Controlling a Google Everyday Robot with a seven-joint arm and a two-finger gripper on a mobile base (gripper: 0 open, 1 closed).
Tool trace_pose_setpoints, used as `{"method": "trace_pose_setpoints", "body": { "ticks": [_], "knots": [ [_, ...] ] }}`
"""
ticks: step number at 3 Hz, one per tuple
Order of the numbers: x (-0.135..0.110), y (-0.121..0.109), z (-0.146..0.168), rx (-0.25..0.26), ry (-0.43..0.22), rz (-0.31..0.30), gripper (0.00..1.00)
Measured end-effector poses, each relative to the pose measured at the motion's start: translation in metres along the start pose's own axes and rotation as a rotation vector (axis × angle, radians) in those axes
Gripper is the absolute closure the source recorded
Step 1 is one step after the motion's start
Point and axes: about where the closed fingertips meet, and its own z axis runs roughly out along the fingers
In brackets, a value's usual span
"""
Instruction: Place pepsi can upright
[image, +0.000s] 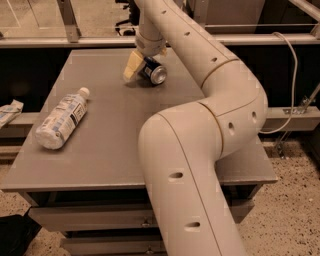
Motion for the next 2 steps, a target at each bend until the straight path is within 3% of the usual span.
{"method": "trace_pose_setpoints", "body": {
  "ticks": [2],
  "knots": [
    [0.0022, -0.0007, 0.0026, 0.019, 0.047, 0.008, 0.4]
  ]
}}
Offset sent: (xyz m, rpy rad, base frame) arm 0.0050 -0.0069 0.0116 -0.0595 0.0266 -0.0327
